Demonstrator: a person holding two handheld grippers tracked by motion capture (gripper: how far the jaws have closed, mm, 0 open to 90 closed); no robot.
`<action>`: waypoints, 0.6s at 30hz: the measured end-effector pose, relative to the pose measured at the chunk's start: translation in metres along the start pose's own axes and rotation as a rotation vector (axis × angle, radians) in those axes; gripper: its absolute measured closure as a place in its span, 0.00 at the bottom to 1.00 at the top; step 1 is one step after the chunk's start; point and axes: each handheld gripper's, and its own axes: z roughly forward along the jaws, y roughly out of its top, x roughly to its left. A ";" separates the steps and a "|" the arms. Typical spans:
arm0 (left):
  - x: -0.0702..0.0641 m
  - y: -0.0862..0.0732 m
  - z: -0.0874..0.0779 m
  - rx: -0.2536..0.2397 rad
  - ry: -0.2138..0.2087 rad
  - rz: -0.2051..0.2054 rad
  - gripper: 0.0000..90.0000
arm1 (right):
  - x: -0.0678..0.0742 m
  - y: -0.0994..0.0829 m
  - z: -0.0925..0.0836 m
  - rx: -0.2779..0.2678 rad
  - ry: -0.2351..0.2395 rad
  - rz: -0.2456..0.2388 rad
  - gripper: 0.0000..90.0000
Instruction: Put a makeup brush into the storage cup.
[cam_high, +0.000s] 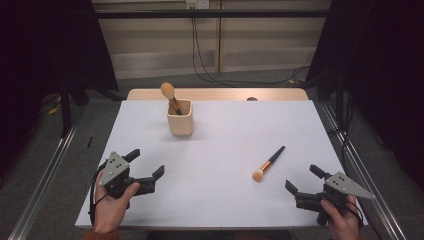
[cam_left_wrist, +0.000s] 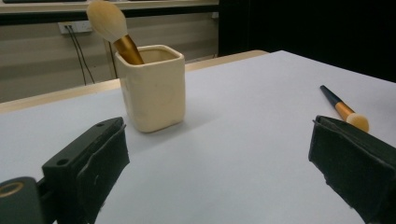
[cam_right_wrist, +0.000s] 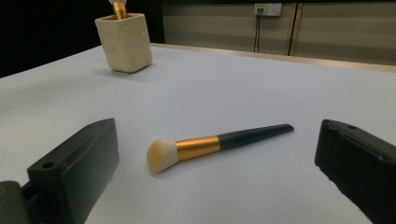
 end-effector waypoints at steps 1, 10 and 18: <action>-0.001 -0.002 -0.002 -0.001 0.004 -0.005 0.05 | -0.001 0.000 0.000 -0.002 -0.001 0.006 0.00; 0.001 -0.017 -0.021 0.000 0.048 -0.040 0.05 | -0.002 0.001 0.003 -0.012 -0.021 0.015 0.00; 0.004 -0.028 -0.027 -0.005 0.055 -0.075 0.05 | -0.003 0.001 0.003 -0.013 -0.016 0.014 0.00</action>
